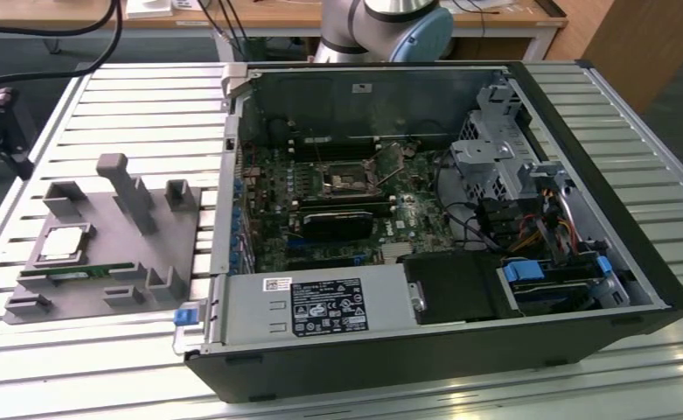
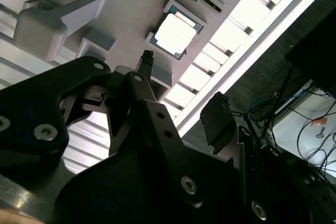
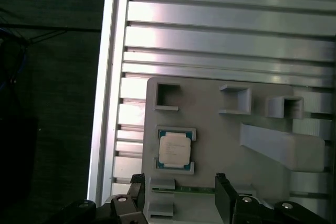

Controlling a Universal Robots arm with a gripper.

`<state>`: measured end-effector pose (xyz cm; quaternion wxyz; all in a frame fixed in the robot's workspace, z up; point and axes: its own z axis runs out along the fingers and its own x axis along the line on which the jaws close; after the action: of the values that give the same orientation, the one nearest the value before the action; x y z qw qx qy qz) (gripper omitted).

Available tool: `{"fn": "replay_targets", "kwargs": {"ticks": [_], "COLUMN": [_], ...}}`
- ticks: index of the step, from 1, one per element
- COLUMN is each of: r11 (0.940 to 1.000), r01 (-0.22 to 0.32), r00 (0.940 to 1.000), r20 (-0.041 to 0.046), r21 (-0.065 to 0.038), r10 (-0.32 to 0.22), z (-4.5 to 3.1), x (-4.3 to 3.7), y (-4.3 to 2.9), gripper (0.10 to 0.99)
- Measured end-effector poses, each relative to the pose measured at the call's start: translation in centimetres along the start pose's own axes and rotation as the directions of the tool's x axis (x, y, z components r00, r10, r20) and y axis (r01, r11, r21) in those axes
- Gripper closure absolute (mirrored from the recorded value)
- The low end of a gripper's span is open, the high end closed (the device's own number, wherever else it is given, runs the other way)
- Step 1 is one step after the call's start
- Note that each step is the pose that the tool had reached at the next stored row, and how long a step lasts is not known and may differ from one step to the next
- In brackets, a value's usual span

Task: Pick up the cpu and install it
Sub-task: 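Pick up the cpu and move it towards the insertion slot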

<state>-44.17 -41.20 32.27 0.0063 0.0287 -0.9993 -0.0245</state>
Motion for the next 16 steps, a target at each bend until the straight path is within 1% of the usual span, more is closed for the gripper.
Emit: {"fn": "replay_targets", "kwargs": {"ticks": [6,16], "r11": [1.0000,1.0000], "r01": [0.000,0.000], "r00": [1.0000,1.0000], "r20": [-0.0001,0.0000], "r21": [0.000,0.000], "r10": [0.000,0.000], "z": [0.32,0.56], "x": [0.00,-0.01], "y": [-0.01,-0.03], "gripper": [0.443,0.443]}}
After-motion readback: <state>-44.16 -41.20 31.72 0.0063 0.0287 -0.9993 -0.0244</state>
